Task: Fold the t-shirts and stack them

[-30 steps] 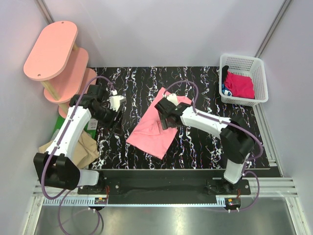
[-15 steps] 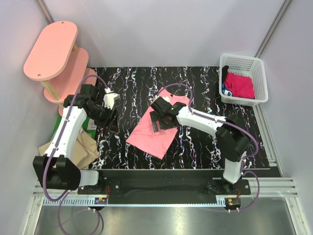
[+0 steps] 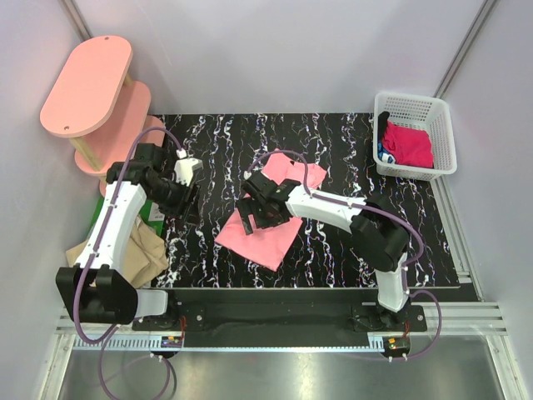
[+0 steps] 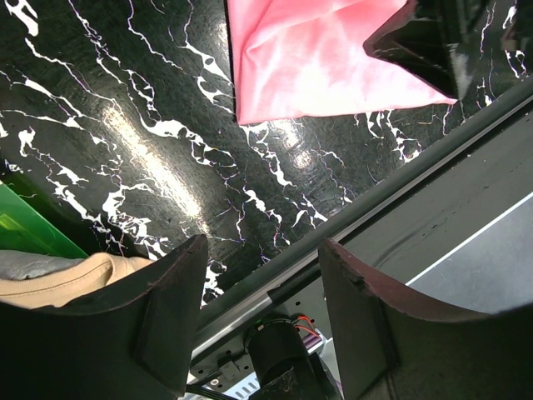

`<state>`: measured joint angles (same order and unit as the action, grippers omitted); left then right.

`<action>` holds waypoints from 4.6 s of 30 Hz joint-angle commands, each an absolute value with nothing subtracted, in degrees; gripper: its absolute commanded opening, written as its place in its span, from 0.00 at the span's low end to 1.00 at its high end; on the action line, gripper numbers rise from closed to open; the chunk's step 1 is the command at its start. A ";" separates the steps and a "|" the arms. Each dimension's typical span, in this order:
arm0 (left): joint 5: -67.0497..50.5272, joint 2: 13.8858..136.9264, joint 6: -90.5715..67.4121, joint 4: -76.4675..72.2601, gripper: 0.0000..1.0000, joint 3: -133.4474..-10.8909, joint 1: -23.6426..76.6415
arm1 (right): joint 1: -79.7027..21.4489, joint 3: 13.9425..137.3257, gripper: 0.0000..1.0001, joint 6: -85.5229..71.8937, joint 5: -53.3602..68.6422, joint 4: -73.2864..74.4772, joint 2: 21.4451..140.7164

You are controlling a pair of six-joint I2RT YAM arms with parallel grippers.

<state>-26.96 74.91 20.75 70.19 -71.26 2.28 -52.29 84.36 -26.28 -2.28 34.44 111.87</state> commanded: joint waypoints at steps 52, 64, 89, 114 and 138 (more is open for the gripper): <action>-26.19 74.34 20.74 67.32 0.61 -76.54 -12.28 | -54.28 112.84 1.00 -7.56 -35.19 47.91 119.64; -26.01 81.83 16.08 67.67 0.60 -78.40 -13.62 | -78.39 89.21 0.95 -10.90 -46.23 45.70 112.93; -27.42 80.77 16.08 67.85 0.61 -78.84 -13.62 | -82.18 94.23 0.75 -14.68 -48.42 43.95 129.37; -28.65 80.51 15.73 68.73 0.62 -81.21 -13.71 | -78.93 89.29 0.18 -14.94 -40.08 38.14 132.45; -28.30 78.49 16.61 69.78 0.62 -82.44 -13.62 | -85.25 114.96 0.00 -15.03 -20.83 55.90 120.86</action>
